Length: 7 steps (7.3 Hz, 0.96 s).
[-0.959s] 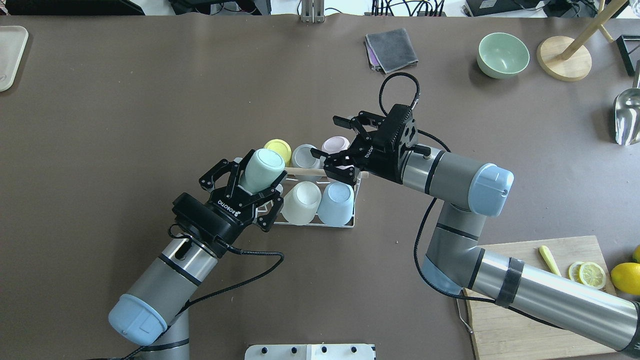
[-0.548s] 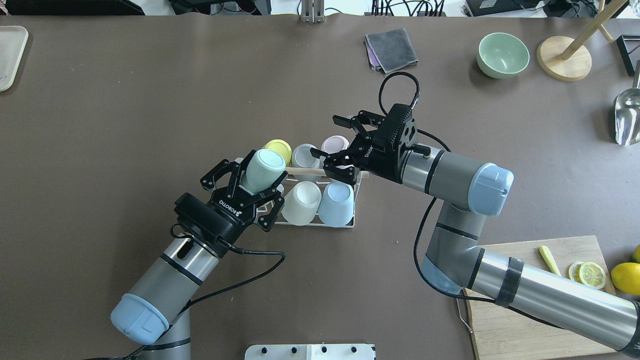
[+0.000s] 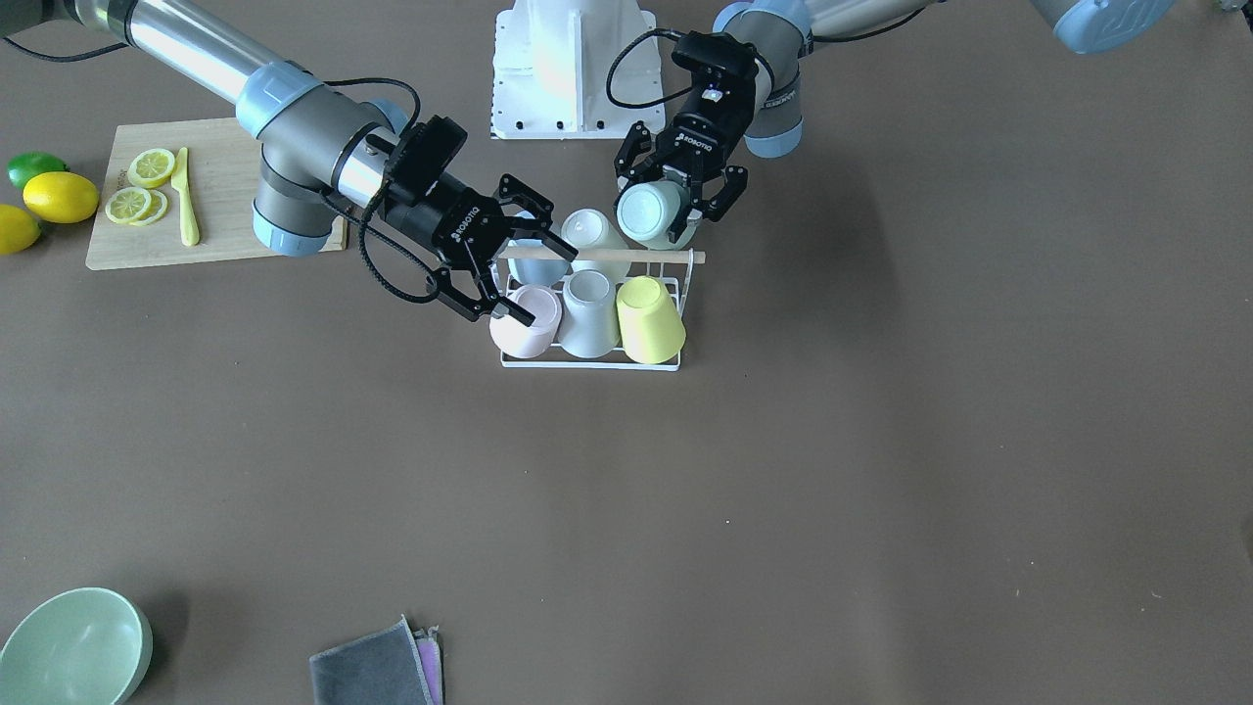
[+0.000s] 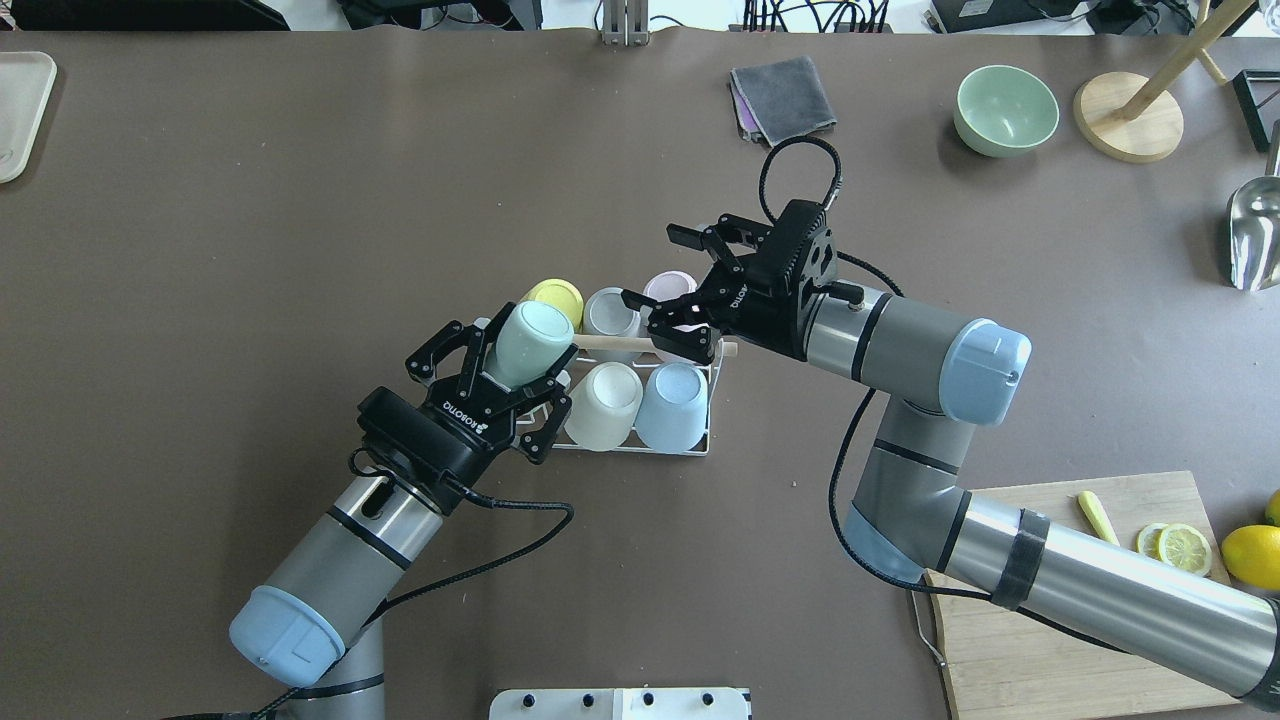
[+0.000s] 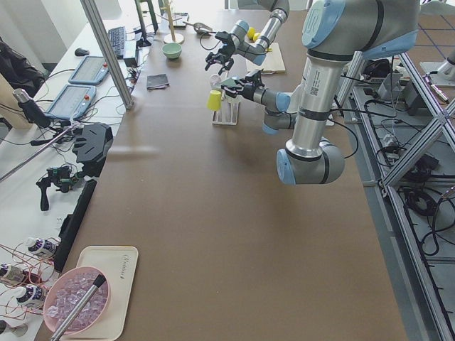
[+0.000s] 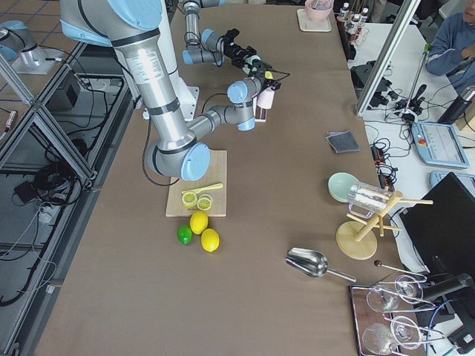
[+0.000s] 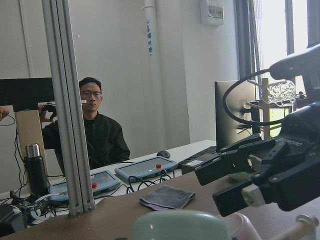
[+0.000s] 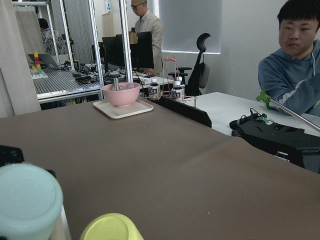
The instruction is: Place cup on cup holder
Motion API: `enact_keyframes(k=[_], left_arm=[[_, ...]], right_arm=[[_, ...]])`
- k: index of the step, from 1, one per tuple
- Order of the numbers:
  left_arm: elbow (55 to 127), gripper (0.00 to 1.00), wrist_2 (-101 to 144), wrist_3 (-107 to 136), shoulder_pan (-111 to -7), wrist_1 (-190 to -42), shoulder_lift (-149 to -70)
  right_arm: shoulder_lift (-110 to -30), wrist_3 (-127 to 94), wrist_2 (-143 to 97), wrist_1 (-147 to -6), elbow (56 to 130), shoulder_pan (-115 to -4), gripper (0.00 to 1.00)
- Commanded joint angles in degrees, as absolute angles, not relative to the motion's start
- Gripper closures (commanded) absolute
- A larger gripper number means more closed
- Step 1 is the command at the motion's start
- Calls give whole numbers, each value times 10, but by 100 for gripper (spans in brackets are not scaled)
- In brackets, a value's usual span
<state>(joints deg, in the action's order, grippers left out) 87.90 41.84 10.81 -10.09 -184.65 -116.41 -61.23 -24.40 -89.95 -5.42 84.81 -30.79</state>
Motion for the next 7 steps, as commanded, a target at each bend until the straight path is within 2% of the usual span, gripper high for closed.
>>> enact_keyframes(k=[1, 2, 3, 4, 6, 7], left_arm=[[877, 100, 418, 108, -100, -1849, -1164], [876, 60, 418, 108, -101, -1854, -1164], [875, 10, 418, 108, -101, -1856, -1163], [874, 2, 418, 108, -100, -1868, -1163], [863, 2, 418, 108, -98, -1888, -1162], [868, 2, 418, 108, -100, -1889, -1162]], right_arm=[[-610, -245, -945, -158, 901, -333, 14], [-610, -245, -974, -197, 918, -348, 14], [-610, -245, -1027, -246, 932, -378, 14], [-608, -243, -1098, -290, 939, -413, 14], [-603, -259, -1218, -390, 950, -459, 13], [-600, -250, -1264, -501, 988, -483, 11]])
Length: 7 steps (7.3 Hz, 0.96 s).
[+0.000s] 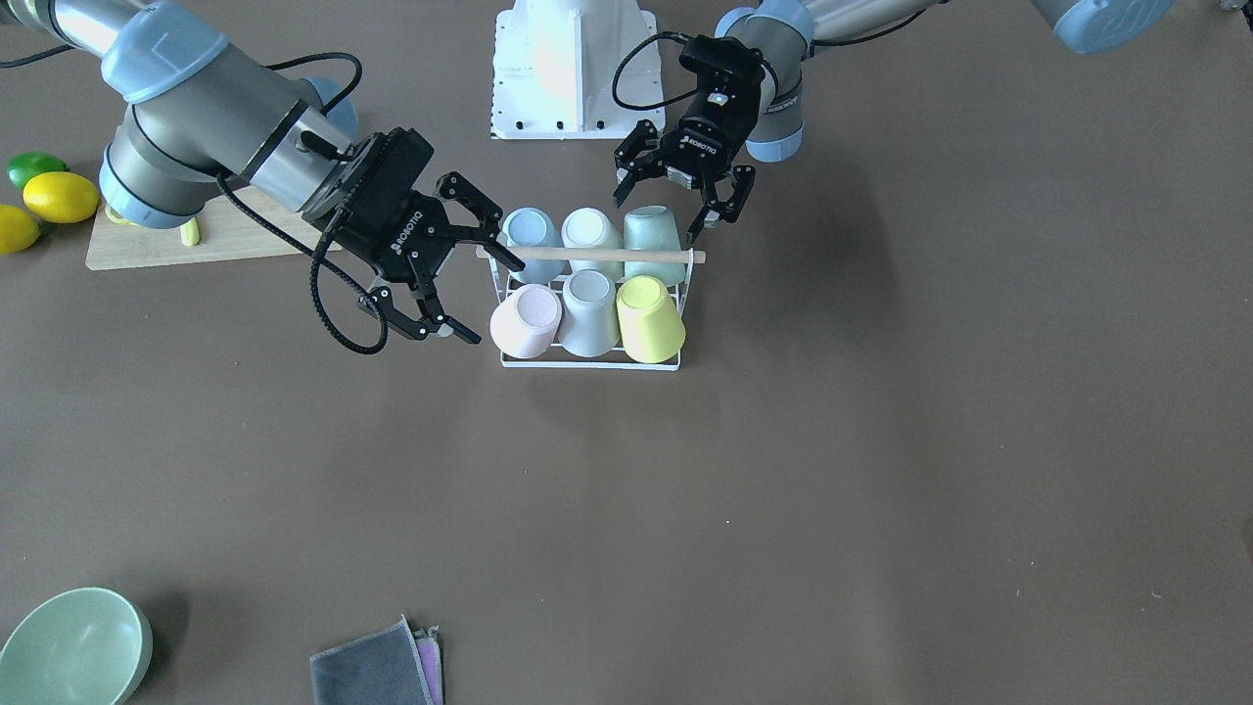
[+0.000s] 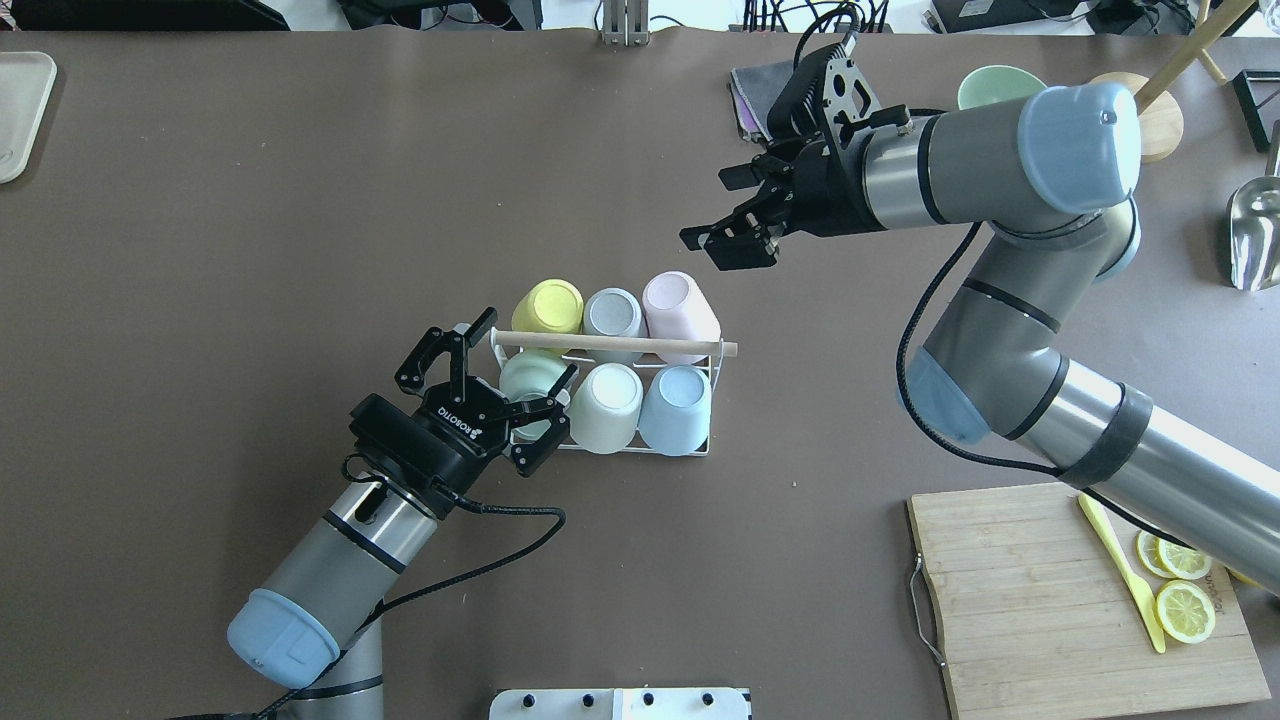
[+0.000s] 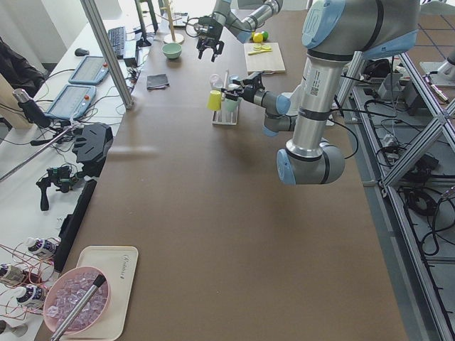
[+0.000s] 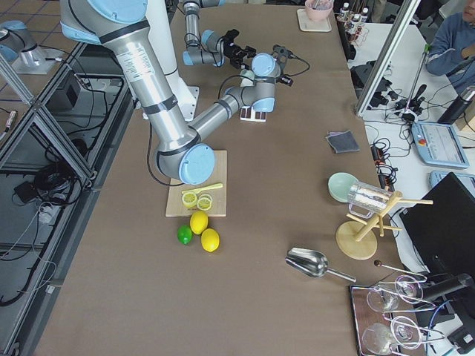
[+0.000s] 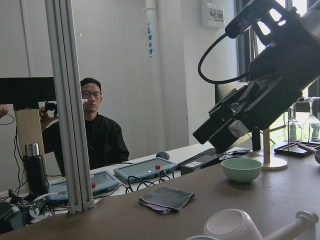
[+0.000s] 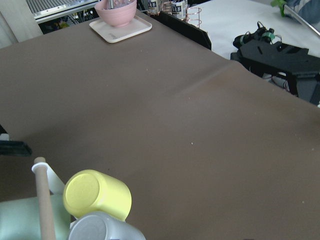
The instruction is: Place cup on cup holder
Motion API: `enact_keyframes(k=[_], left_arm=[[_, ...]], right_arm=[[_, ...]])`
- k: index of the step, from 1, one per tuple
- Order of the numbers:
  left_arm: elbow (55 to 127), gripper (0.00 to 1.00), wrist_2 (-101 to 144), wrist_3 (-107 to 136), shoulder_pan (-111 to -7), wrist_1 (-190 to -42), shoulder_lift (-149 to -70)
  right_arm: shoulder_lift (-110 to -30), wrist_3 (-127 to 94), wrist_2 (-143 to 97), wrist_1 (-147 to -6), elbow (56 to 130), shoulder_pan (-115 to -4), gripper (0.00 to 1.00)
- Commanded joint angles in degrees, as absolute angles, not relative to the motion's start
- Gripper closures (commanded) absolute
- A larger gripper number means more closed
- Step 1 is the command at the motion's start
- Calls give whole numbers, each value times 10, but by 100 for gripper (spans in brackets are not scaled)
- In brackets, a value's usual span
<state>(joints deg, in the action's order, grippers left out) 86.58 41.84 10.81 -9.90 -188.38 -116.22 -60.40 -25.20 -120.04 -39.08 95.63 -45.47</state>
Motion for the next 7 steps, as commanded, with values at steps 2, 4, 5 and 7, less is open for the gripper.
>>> enact_keyframes(k=[2, 4, 5, 7], left_arm=[[896, 2, 424, 108, -138, -1882, -1162], [955, 2, 460, 110, -190, -1828, -1159], [970, 2, 500, 110, -212, -1788, -1160], [974, 2, 558, 114, -231, -1748, -1127]], right_arm=[[-609, -226, -1301, -609, 1015, -482, 0], [-617, -235, -1378, -728, 1013, -495, 0], [-617, -227, -1379, -788, 1033, -511, 0], [-658, -188, -1355, -793, 1032, -543, 0]])
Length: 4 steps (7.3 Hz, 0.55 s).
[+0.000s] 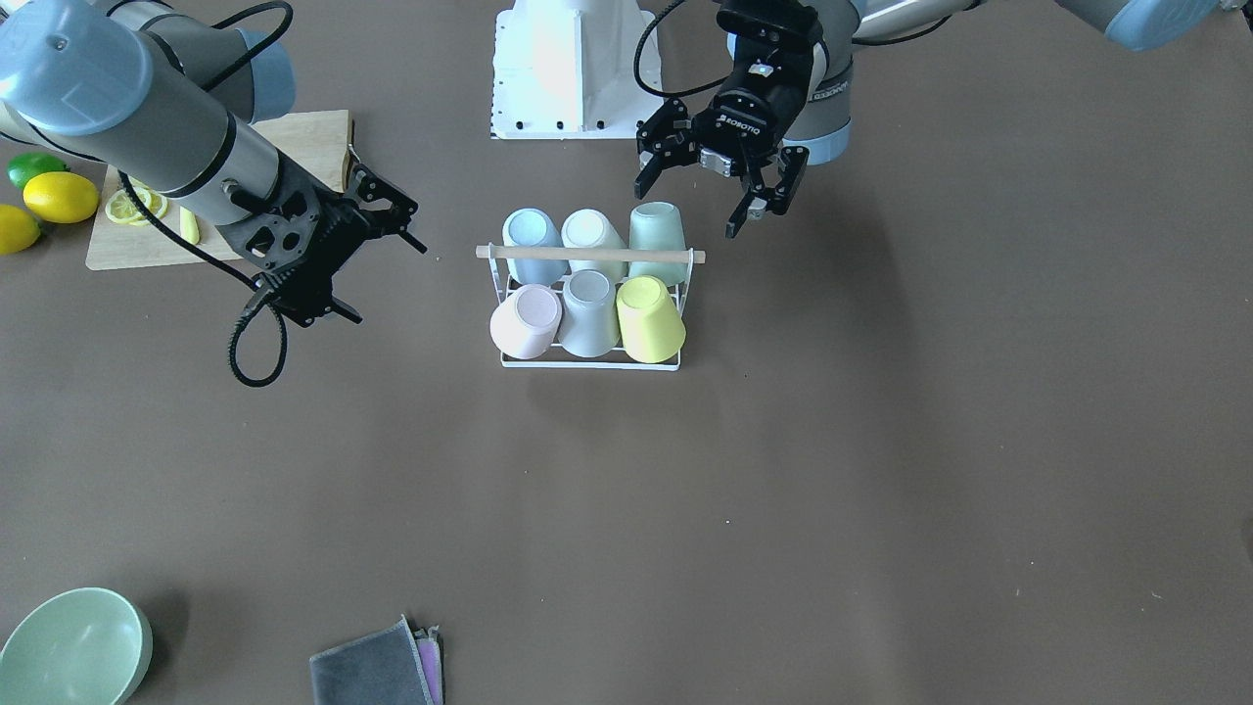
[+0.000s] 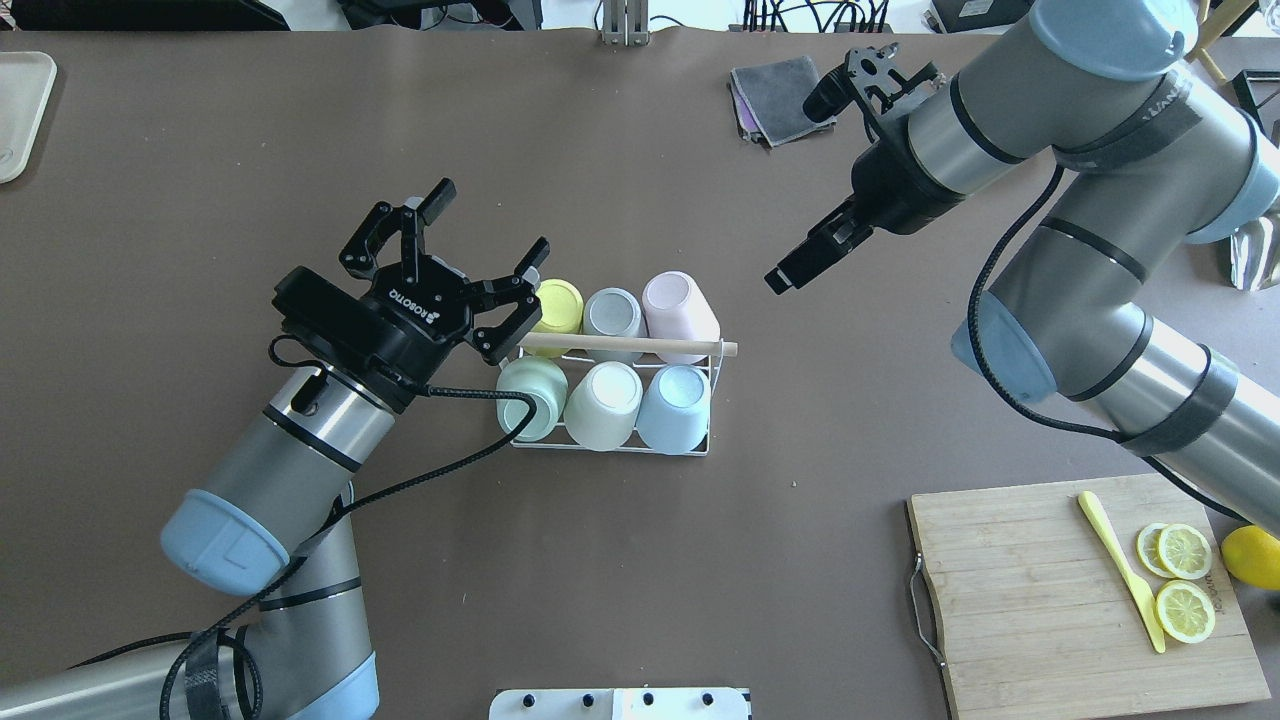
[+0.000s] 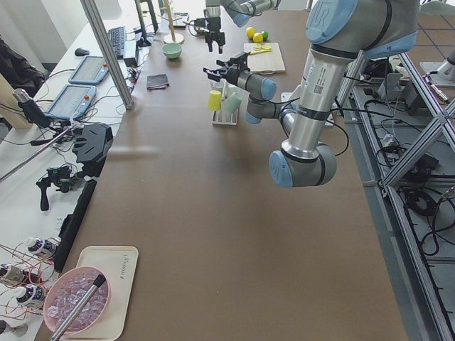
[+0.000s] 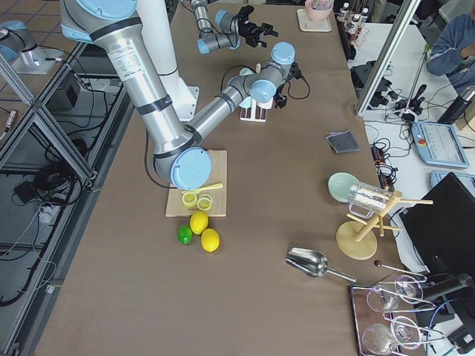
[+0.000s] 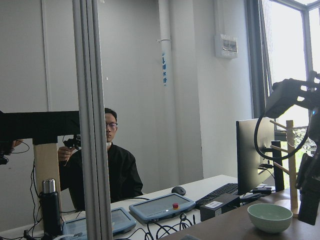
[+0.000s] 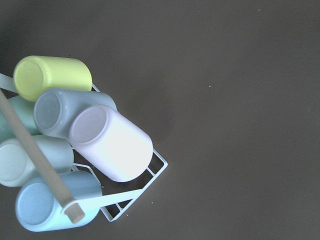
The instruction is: Place cup on cup holder
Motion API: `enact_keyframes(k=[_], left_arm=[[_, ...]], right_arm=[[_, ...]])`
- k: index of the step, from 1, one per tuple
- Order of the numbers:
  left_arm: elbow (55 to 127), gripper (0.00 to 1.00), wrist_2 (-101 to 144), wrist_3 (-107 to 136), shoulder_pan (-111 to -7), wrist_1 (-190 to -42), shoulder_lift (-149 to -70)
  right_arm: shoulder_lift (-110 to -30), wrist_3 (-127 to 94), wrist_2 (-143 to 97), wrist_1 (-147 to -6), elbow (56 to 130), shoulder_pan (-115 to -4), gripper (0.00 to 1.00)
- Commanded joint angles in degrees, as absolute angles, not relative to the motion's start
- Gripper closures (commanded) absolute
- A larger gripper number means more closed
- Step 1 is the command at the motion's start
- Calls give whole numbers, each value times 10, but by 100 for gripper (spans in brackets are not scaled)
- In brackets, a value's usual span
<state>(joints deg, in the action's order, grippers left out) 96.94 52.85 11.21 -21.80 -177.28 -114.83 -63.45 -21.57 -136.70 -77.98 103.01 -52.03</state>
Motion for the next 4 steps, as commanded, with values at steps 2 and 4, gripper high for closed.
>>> enact_keyframes(k=[2, 4], left_arm=[[976, 2, 583, 143, -237, -1729, -1094], [976, 2, 650, 218, -321, -1630, -1104]], right_arm=[[-691, -180, -1316, -825, 1027, -638, 0], [-690, -179, -1315, -988, 1036, -705, 0]])
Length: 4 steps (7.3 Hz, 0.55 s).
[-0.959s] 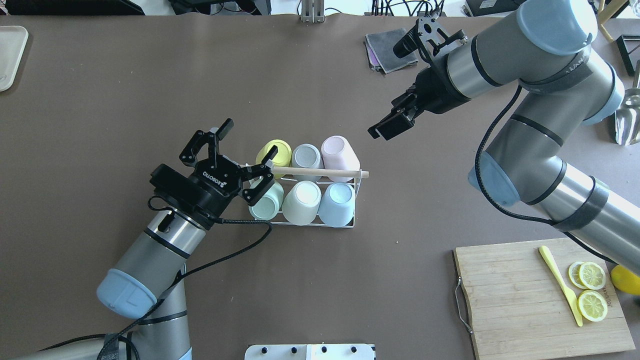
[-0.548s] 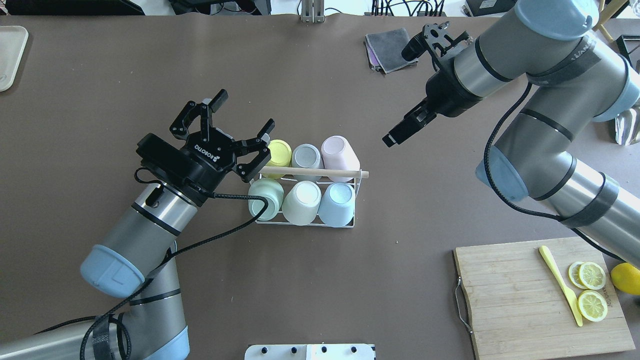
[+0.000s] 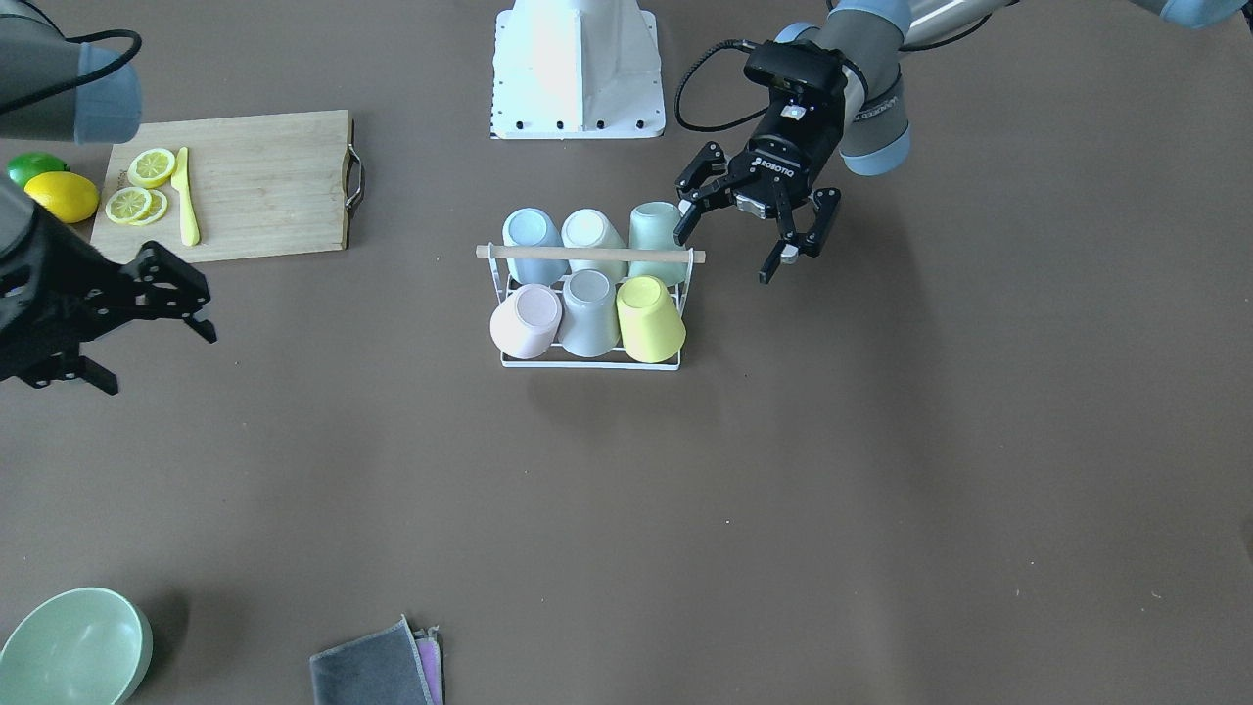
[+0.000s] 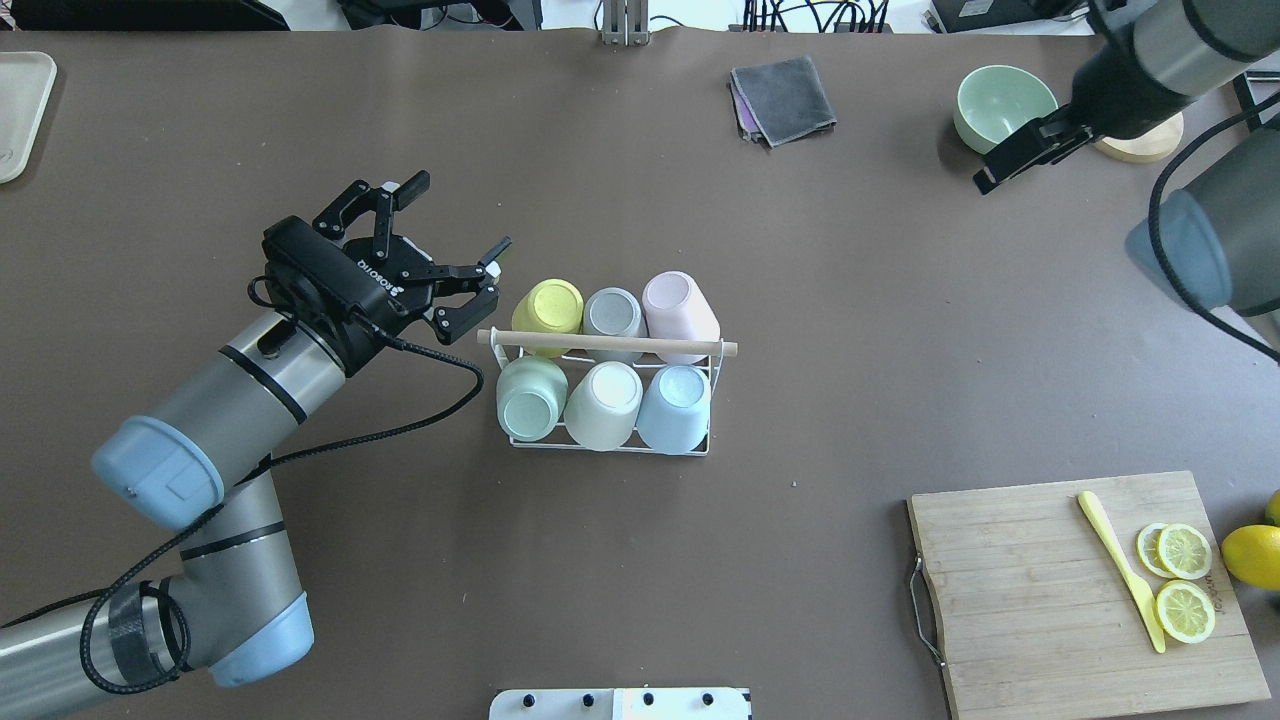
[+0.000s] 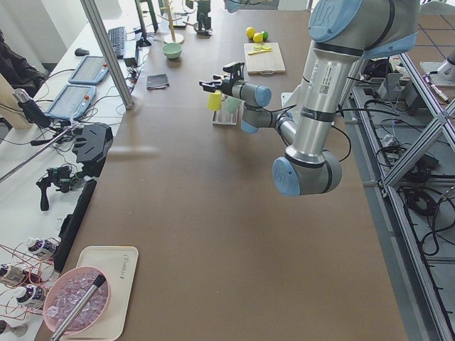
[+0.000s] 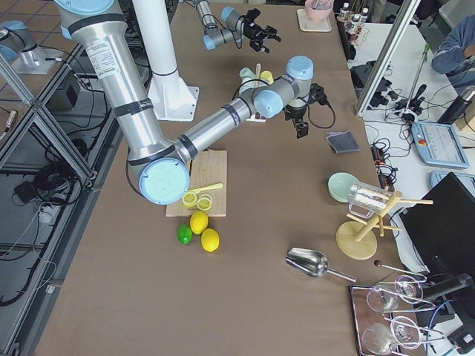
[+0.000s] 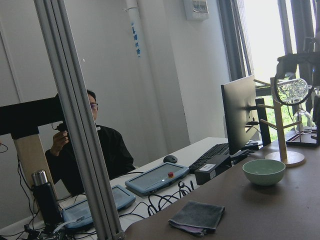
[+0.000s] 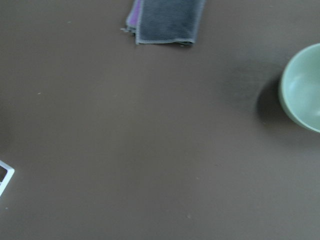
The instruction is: Place cup on cup holder
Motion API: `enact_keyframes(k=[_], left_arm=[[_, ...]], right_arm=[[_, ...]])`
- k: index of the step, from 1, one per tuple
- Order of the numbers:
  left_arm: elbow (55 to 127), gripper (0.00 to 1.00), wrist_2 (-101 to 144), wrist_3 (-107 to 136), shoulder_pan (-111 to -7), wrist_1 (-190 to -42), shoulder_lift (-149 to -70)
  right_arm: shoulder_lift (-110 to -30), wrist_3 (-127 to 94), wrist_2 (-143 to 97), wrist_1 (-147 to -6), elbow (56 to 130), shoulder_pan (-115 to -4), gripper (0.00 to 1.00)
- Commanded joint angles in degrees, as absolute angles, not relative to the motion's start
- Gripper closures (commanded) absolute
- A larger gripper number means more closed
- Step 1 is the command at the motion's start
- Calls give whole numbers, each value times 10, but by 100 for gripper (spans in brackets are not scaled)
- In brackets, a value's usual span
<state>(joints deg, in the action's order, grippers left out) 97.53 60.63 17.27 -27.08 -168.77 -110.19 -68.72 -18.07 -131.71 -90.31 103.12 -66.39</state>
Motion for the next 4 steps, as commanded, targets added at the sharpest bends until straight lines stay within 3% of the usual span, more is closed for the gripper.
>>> enact_keyframes(k=[1, 4], left_arm=[[976, 2, 763, 255, -407, -1550, -1115], [972, 2, 999, 273, -526, -1334, -1112]], right_arm=[[-711, -179, -1315, -1025, 1047, -740, 0], [-806, -178, -1314, -1068, 1054, -851, 0]])
